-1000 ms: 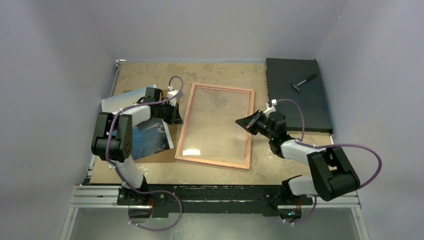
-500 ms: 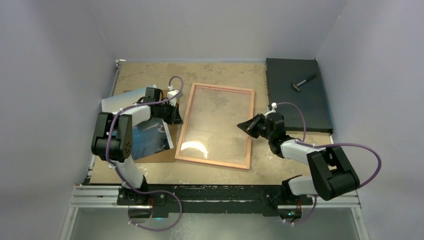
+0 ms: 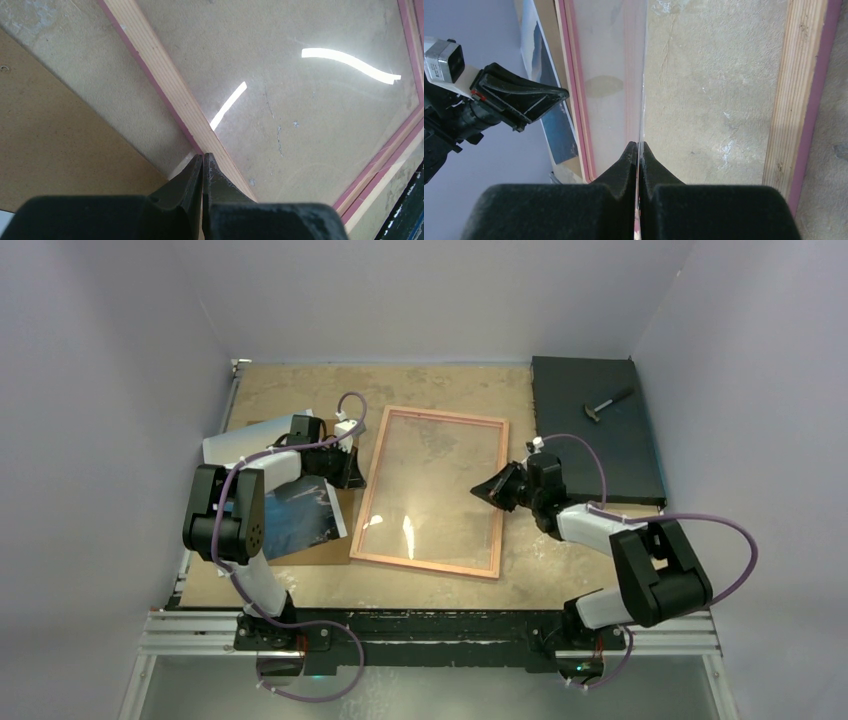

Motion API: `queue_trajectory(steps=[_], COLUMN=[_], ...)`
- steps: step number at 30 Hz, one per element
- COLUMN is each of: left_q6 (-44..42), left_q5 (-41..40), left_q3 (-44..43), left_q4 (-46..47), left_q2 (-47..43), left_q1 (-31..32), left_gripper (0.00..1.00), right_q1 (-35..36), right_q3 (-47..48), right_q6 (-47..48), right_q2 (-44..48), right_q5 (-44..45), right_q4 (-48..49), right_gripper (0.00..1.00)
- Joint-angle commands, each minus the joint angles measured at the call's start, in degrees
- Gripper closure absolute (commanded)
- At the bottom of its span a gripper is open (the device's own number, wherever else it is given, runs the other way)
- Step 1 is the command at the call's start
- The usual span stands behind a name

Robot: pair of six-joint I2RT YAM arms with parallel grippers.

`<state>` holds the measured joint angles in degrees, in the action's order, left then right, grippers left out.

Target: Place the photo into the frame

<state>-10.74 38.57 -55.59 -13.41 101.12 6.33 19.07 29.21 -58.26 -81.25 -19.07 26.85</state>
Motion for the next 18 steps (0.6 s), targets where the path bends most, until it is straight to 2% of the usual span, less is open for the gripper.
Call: queue_trajectory(steps=[1,10,18], left_q6=[-2.70,-2.78,-2.60], left_q5=[-3.76,-3.61,-3.36], left_q3=[2.61,2.68,2.28], left_q4=[-6.20,-6.22,-6.41], left_q2=[1.94,1.85,1.71], left_q1=[0.00,0.08,0.01], left_gripper=[1.00,1.00,1.00], right_q1=[0.88,0.88,0.88], right_q3=[3.08,1.09,0.63], right_q6=[2.21,0.67,0.26], right_q2=[1.45,6.42,5.29], right_q5=[-4.03,-0.74,-0.47], right_q4=[-4.18,-5.97,-7.84], right_gripper=[1.00,1.00,1.00])
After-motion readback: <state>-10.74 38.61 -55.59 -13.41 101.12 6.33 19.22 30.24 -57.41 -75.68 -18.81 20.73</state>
